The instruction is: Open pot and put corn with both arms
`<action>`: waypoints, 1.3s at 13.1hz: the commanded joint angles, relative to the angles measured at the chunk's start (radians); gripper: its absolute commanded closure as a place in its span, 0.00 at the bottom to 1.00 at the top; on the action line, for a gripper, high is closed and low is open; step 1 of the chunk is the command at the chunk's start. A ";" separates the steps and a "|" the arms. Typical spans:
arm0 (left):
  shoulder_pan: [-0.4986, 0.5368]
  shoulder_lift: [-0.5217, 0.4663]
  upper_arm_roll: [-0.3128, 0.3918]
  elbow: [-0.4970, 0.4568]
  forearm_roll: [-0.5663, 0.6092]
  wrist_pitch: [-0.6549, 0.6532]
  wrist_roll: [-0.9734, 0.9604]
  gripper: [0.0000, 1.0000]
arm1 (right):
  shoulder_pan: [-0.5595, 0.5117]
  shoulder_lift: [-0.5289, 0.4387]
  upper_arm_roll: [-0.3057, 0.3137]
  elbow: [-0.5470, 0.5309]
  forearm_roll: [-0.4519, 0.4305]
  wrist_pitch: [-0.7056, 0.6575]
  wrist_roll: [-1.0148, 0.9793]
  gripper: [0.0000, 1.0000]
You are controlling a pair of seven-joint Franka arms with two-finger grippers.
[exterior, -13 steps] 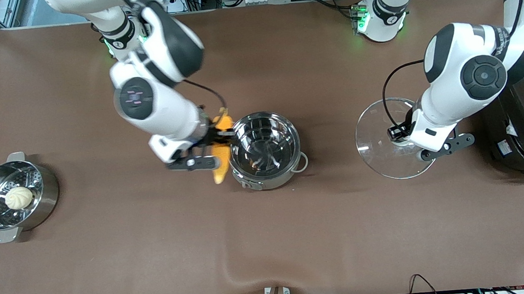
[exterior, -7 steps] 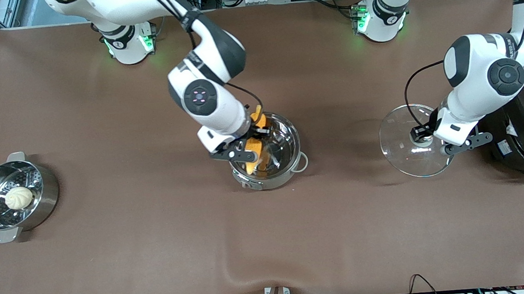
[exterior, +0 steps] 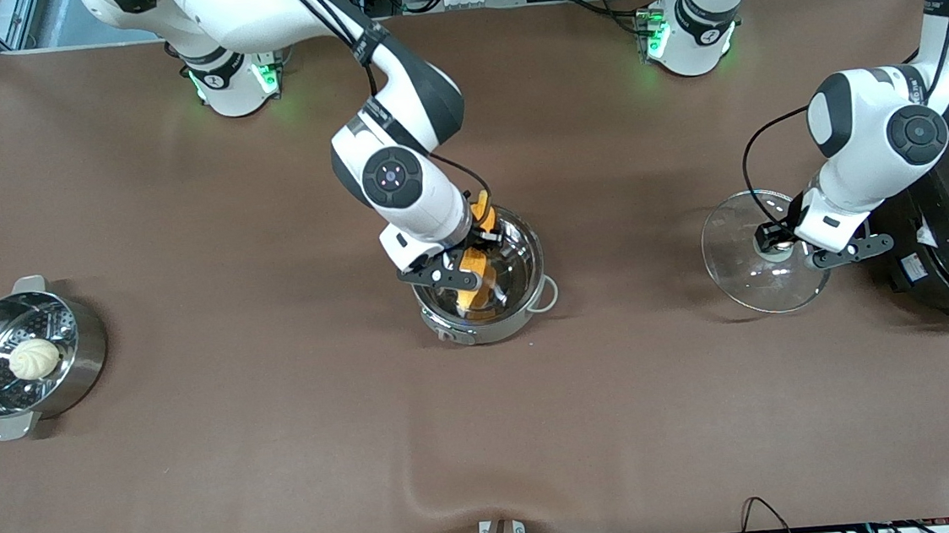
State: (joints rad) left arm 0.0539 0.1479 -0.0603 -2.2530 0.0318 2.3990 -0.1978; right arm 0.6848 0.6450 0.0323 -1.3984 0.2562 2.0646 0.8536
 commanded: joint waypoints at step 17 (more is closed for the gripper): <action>0.055 -0.022 -0.098 -0.149 0.003 0.224 -0.014 1.00 | -0.465 -0.370 -0.026 -0.203 -0.187 -0.211 -0.613 0.00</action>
State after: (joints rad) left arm 0.1077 0.0885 -0.1404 -2.4590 0.0318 2.6169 -0.2013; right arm 0.2663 0.4120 -0.0175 -1.4711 0.0900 1.8496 0.2633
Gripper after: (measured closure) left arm 0.493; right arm 0.000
